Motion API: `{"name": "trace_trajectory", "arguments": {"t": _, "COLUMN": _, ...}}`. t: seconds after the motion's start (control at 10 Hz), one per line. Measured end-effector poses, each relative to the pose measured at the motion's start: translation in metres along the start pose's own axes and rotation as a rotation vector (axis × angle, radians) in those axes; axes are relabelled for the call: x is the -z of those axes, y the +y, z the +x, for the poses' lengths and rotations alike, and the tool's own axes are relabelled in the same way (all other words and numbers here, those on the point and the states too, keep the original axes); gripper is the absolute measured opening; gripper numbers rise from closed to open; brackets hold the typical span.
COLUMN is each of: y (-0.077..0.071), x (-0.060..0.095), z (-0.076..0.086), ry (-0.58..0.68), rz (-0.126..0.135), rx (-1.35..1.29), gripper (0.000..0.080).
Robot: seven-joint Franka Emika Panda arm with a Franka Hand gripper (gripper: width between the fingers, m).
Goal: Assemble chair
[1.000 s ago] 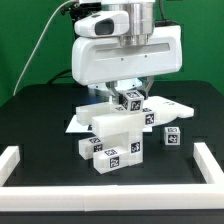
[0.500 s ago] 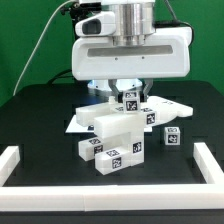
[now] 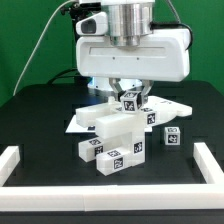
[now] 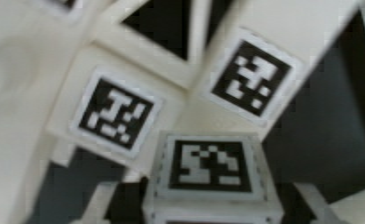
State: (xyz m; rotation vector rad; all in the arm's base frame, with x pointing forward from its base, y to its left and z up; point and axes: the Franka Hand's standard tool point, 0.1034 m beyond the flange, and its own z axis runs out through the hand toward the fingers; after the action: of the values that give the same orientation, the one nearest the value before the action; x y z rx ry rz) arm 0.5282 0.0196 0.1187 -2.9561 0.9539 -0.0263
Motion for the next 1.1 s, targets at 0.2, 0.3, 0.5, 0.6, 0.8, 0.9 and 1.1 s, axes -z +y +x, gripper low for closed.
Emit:
{"name": "trace_trajectory", "arguments": {"t": 0.2, "y": -0.0002, "x": -0.0002, "z": -0.0002, "ry": -0.001, "rz": 0.0, "rx": 0.009, "gripper": 0.0475}}
{"name": "trace_trajectory", "arguments": {"t": 0.3, "y": -0.0003, "x": -0.0002, "z": -0.0004, "ry": -0.001, "rz": 0.0, "rx": 0.049, "gripper": 0.0589}}
{"name": "trace_trajectory", "arguments": {"t": 0.5, "y": -0.0016, "x": -0.0004, "z": -0.0015, "ry": 0.004, "rz": -0.01, "rx": 0.392, "gripper": 0.0637}}
{"name": "trace_trajectory", "arguments": {"t": 0.6, "y": -0.0023, "x": -0.0006, "z": -0.0029, "ry": 0.002, "rz": -0.018, "rx": 0.628, "gripper": 0.0646}}
{"name": "trace_trajectory", "arguments": {"t": 0.8, "y": -0.0033, "x": -0.0016, "z": -0.0066, "ry": -0.003, "rz": -0.028, "rx": 0.829, "gripper": 0.0646}}
{"name": "trace_trajectory", "arguments": {"t": 0.9, "y": -0.0024, "x": -0.0017, "z": -0.006, "ry": -0.004, "rz": -0.028, "rx": 0.898, "gripper": 0.0649}}
{"name": "trace_trajectory", "arguments": {"t": 1.1, "y": -0.002, "x": -0.0018, "z": -0.0056, "ry": -0.006, "rz": -0.028, "rx": 1.07, "gripper": 0.0649}}
